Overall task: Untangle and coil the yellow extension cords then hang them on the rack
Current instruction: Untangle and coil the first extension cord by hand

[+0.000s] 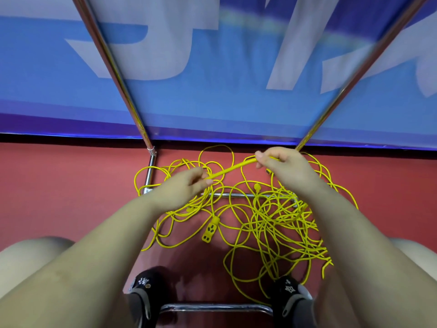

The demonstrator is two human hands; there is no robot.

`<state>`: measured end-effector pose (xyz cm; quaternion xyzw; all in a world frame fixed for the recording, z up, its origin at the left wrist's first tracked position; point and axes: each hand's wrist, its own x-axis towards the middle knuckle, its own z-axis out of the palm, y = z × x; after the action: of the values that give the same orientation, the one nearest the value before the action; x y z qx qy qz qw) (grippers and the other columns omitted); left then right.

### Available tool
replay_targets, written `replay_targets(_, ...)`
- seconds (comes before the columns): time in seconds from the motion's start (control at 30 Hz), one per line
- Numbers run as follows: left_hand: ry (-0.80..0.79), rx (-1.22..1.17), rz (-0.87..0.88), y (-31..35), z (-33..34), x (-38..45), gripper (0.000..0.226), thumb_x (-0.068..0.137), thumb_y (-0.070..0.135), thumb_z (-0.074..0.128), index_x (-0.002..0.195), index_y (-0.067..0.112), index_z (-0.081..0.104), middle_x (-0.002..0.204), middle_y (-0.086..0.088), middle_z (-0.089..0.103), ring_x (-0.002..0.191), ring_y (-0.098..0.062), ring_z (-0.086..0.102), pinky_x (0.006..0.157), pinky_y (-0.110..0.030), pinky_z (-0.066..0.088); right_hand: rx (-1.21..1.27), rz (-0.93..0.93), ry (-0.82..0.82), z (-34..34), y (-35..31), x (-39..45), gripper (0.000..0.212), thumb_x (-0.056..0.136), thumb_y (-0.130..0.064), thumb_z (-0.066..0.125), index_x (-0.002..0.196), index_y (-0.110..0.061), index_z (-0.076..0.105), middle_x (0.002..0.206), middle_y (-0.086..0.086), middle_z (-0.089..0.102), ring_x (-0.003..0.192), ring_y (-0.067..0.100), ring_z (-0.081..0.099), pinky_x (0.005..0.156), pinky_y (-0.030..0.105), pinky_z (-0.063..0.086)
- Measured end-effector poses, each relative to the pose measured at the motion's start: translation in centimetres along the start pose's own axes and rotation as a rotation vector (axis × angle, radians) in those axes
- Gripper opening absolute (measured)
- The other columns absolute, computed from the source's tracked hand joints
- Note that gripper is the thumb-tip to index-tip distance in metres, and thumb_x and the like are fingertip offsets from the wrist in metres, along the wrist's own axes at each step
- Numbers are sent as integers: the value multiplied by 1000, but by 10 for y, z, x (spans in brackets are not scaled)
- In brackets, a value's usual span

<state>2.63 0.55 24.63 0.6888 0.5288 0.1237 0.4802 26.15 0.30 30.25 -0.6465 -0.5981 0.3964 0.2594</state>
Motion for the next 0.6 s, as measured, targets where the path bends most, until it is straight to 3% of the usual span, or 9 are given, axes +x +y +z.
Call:
replay_targets(0.07, 60, 141, -64, -8, -7, -1, 20, 96, 30, 49, 83, 15, 48, 70, -2, 51, 63, -18, 43, 62, -30, 37, 9, 56, 125, -6, 6, 4, 35, 91, -38, 55, 62, -19, 59, 47, -5, 39, 37, 6, 33, 42, 17, 27)
replay_targets(0.1, 88, 159, -74, -11, -9, -2, 20, 97, 30, 49, 88, 12, 50, 72, -8, 52, 64, -19, 43, 62, -31, 38, 7, 73, 172, -9, 10, 6, 36, 91, -38, 54, 61, -19, 57, 48, -5, 38, 39, 5, 33, 44, 18, 28)
replay_targets(0.2, 148, 84, 28, -11, -12, -4, 12, 96, 23, 50, 89, 14, 52, 75, -18, 54, 64, -19, 42, 63, -38, 42, -165, 98, 239, -12, 27, 13, 34, 92, -36, 52, 61, -24, 57, 63, 2, 50, 67, 18, 51, 66, 27, 38)
replay_targets(0.27, 167, 49, 119, -3, -13, -7, 11, 96, 20, 51, 85, 20, 52, 70, -7, 50, 61, -12, 39, 60, -33, 39, -228, 75, 199, -6, 33, 13, 18, 92, -33, 53, 78, -28, 63, 91, 5, 62, 97, 22, 56, 89, 31, 41)
replay_targets(0.33, 179, 58, 184, 5, -9, -8, 9, 96, 20, 52, 87, 21, 56, 66, 6, 47, 60, -8, 41, 59, -26, 38, -174, -26, 62, 5, 25, 6, 20, 92, -30, 55, 108, -22, 65, 113, -1, 60, 113, 12, 51, 98, 21, 34)
replay_targets(0.4, 177, 60, 205, 10, -3, -8, 9, 95, 22, 53, 91, 18, 60, 64, 8, 48, 58, -8, 44, 58, -25, 41, -66, -96, -128, 23, 14, -2, 28, 91, -29, 55, 118, -22, 60, 114, -6, 58, 109, 2, 51, 94, 14, 35)
replay_targets(0.47, 177, 60, 215, 14, 0, -6, 13, 95, 27, 53, 93, 19, 63, 66, 3, 54, 62, -12, 50, 62, -28, 43, 61, -88, -262, 38, 6, -7, 21, 90, -26, 57, 112, -26, 59, 102, -7, 60, 94, -2, 55, 86, 14, 42)
replay_targets(0.53, 181, 41, 229, 16, 2, -4, 18, 93, 36, 52, 91, 22, 63, 70, -5, 58, 68, -17, 54, 66, -31, 43, 118, -78, -263, 46, 4, -6, 12, 88, -21, 61, 98, -27, 59, 88, -2, 59, 75, 2, 52, 72, 17, 43)
replay_targets(0.6, 163, -5, 216, 15, 3, -2, 15, 94, 34, 54, 85, 23, 61, 64, 1, 53, 60, -11, 47, 61, -28, 40, 104, -89, -196, 47, 5, -3, 9, 86, -18, 64, 88, -26, 59, 78, 1, 56, 67, 7, 49, 65, 23, 42)
